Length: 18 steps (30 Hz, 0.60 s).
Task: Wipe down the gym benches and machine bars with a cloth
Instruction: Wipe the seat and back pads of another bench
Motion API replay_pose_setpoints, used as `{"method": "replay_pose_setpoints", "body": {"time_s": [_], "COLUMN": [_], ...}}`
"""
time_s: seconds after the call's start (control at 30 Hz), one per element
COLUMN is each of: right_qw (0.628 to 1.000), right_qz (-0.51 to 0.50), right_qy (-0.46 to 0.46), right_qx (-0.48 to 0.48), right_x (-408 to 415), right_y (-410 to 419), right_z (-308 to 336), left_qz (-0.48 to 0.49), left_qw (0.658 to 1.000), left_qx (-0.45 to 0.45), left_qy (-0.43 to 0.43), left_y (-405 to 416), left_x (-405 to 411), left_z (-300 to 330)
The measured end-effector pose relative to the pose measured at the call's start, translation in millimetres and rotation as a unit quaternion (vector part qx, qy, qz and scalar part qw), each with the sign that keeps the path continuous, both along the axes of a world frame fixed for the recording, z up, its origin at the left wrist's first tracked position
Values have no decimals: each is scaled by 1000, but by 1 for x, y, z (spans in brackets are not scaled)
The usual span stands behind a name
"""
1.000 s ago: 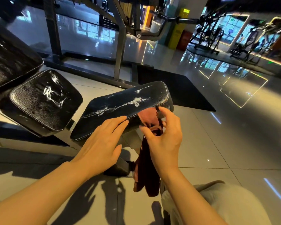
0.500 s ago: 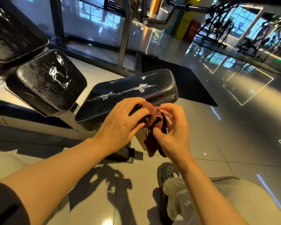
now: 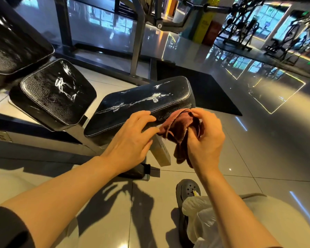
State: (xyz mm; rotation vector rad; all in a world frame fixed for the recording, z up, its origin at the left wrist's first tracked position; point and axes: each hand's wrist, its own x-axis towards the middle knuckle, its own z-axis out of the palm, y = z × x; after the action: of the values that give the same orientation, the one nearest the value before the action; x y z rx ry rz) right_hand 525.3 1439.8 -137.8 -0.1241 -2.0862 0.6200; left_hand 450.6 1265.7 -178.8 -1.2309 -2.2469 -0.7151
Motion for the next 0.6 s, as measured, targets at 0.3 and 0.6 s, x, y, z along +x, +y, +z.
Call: {"method": "replay_pose_setpoints", "body": {"time_s": [0.3,0.6], "right_qw": [994,991], "right_qz": [-60,-103], "right_qy": [73,86], "right_qx": [-46,16], "right_x": [-31,-46], "right_y": [-27,-32], "right_z": [2,-20], "left_qz": [57,56], "left_qw": [997,996], "left_qx": [21,8], "left_qy": [-58,-67], "left_y": [-10,-15], "left_x": [-3,-4], "left_z": [2,1]}}
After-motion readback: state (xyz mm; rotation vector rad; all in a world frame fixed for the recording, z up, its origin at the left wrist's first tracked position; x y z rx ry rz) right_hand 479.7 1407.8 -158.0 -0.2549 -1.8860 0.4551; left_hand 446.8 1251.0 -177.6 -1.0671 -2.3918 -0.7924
